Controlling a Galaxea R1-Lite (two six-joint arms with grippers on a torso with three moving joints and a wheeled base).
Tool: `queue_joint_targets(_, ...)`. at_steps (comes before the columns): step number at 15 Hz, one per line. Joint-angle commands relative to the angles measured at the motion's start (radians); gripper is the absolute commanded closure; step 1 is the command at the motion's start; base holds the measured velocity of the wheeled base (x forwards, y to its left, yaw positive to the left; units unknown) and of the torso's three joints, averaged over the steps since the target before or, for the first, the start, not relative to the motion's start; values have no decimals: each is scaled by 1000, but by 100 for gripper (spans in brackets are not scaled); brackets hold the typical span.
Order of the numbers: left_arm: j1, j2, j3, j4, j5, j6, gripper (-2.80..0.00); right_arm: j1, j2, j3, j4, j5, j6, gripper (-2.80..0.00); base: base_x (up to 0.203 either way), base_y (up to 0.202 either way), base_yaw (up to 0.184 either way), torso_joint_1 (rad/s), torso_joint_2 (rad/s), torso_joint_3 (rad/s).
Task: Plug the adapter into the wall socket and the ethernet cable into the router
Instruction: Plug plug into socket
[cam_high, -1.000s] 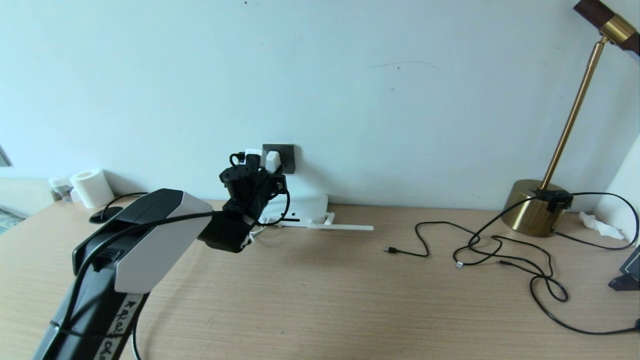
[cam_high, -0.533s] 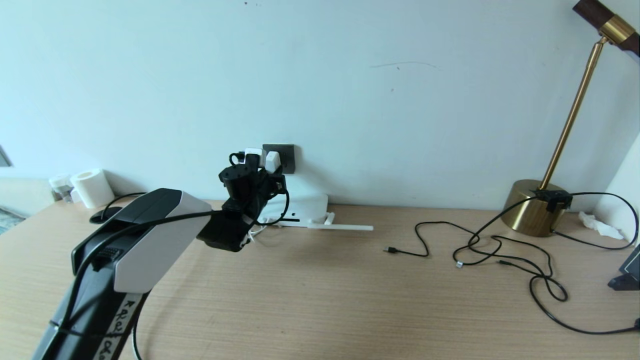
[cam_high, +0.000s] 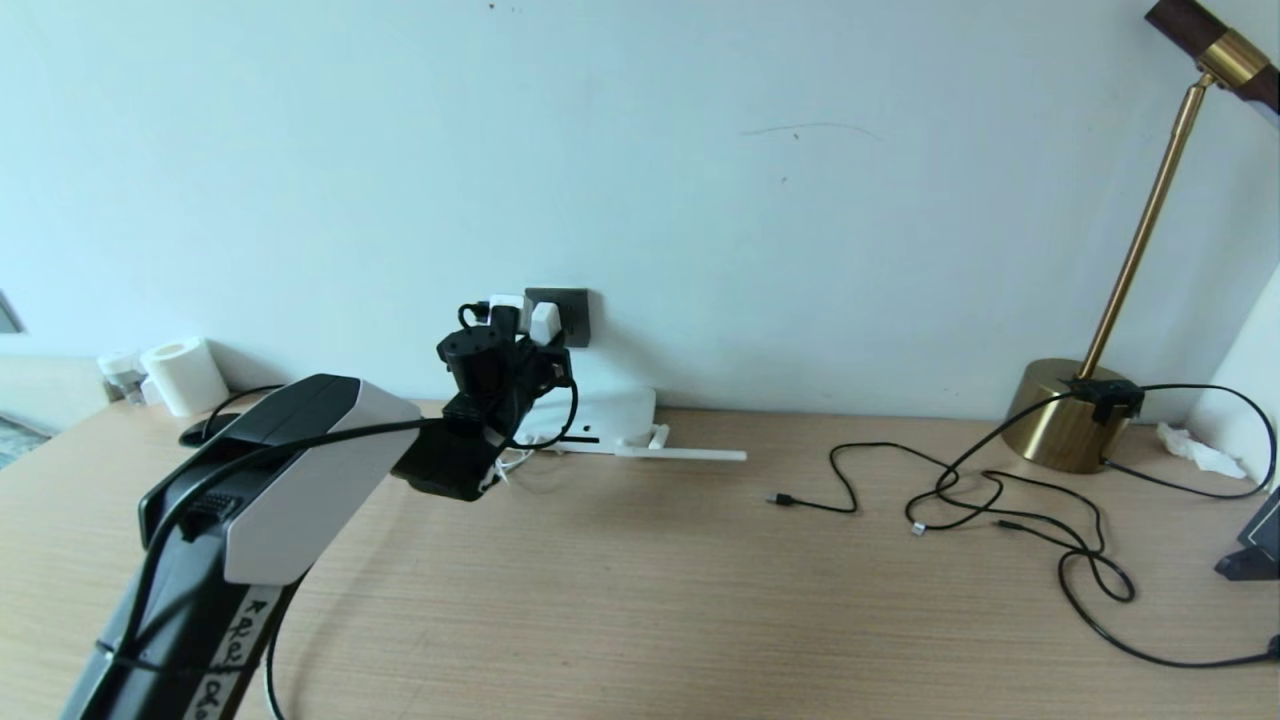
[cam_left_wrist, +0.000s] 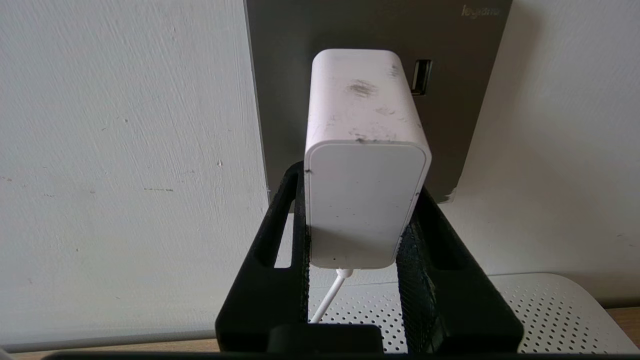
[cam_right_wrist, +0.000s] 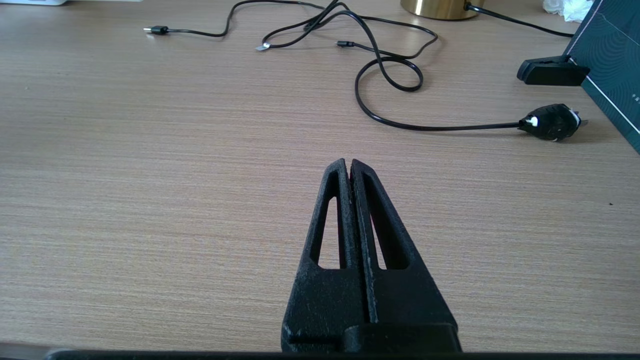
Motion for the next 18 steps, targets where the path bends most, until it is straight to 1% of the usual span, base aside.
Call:
queue_joint_targets(1,0,-8,3,-8,1,0,0,0,2,0,1,0,0,0,0,0,0,0,0,0)
queue_joint_targets(16,0,-39,9,36,1,2,0,0,2,0,1,0,0,0,0,0,0,0,0,0)
queue_joint_targets(18,0,-47,9,56,1,2,0,0,0,0,1,0,0,0,0,0,0,0,0,0)
